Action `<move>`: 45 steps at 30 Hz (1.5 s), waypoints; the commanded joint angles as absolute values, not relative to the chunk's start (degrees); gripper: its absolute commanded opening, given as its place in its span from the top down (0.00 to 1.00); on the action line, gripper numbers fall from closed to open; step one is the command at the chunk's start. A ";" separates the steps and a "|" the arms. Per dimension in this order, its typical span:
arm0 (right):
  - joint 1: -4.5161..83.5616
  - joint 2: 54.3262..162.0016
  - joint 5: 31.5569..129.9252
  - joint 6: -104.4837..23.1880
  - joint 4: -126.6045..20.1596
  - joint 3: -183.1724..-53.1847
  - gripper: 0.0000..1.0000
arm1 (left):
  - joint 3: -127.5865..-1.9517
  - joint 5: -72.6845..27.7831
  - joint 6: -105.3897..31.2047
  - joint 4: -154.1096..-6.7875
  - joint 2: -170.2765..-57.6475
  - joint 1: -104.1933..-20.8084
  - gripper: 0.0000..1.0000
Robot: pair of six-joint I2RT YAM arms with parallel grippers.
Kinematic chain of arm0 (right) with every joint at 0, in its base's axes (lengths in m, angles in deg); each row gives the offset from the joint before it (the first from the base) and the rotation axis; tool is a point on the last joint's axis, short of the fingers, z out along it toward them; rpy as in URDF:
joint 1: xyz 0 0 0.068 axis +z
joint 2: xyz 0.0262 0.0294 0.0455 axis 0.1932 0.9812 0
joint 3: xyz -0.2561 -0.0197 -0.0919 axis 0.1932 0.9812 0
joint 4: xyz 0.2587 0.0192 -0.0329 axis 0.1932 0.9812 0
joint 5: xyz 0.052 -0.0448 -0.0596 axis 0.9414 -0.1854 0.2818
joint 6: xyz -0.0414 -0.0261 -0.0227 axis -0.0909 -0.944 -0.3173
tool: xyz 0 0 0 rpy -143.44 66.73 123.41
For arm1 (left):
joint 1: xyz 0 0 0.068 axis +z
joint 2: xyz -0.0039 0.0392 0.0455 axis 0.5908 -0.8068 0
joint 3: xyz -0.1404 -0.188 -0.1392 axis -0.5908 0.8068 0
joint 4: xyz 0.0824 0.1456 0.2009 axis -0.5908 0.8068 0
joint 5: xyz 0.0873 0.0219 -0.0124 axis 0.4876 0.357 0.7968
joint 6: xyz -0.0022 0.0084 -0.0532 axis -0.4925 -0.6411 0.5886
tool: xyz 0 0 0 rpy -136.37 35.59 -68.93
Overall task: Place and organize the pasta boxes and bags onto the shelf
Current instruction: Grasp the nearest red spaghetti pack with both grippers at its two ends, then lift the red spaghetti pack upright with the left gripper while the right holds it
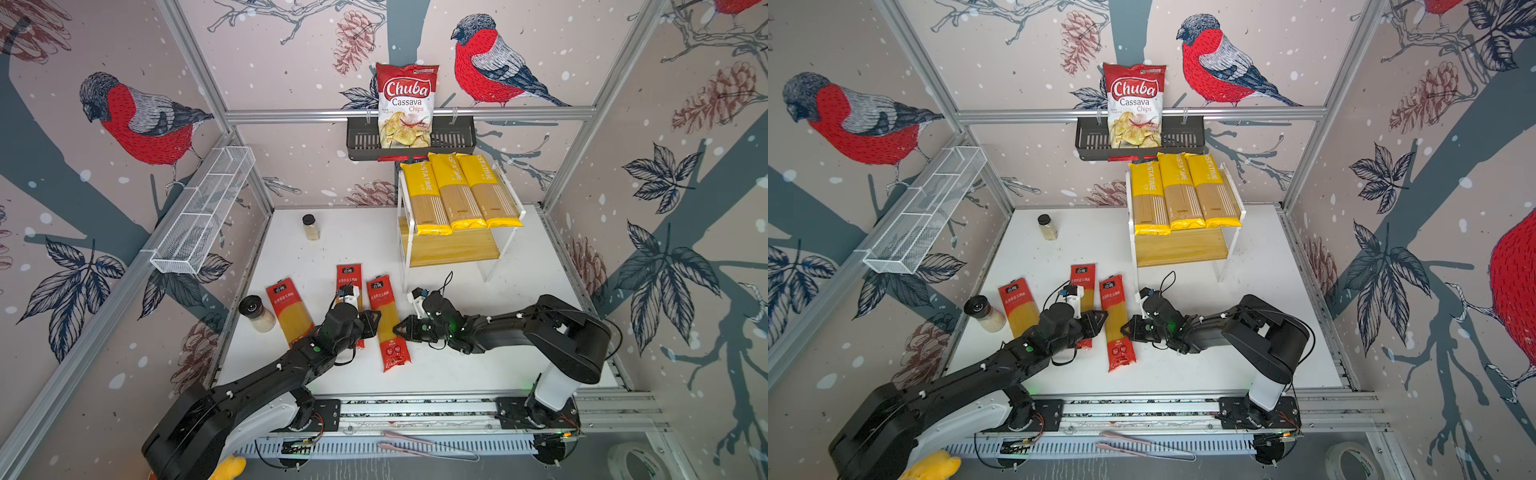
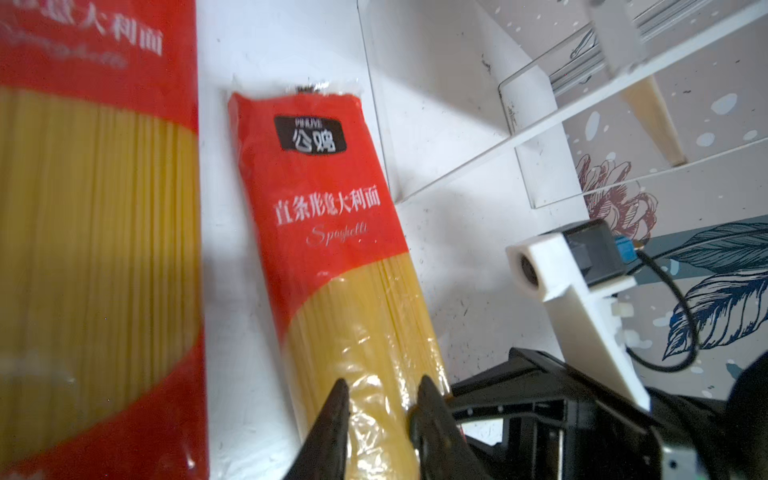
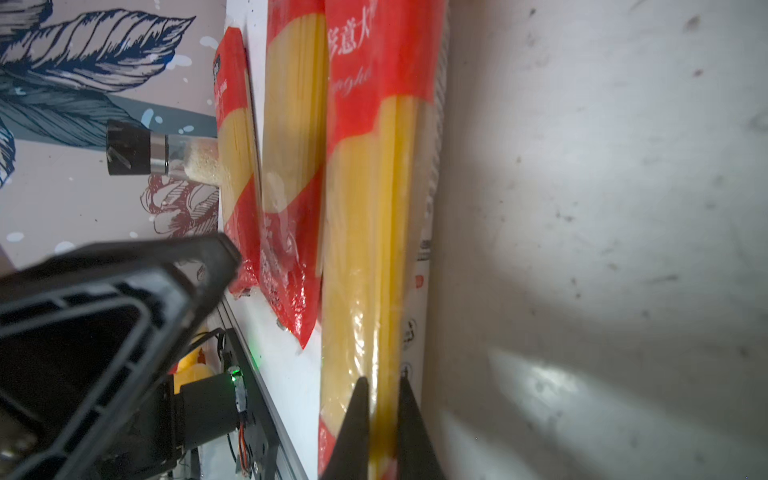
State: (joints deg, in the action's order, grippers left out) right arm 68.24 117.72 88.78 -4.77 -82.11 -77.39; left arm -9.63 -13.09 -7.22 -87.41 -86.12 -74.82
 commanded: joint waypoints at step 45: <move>73.92 83.28 85.46 -30.07 -110.03 -66.15 1.00 | -6.63 -47.56 -2.49 -132.38 -78.81 -64.51 0.28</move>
State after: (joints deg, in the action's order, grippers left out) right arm 73.81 83.74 81.47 -28.39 -100.01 -65.29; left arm -6.11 -44.67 -4.07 -124.52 -78.30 -64.55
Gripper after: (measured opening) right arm 0.095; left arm 0.724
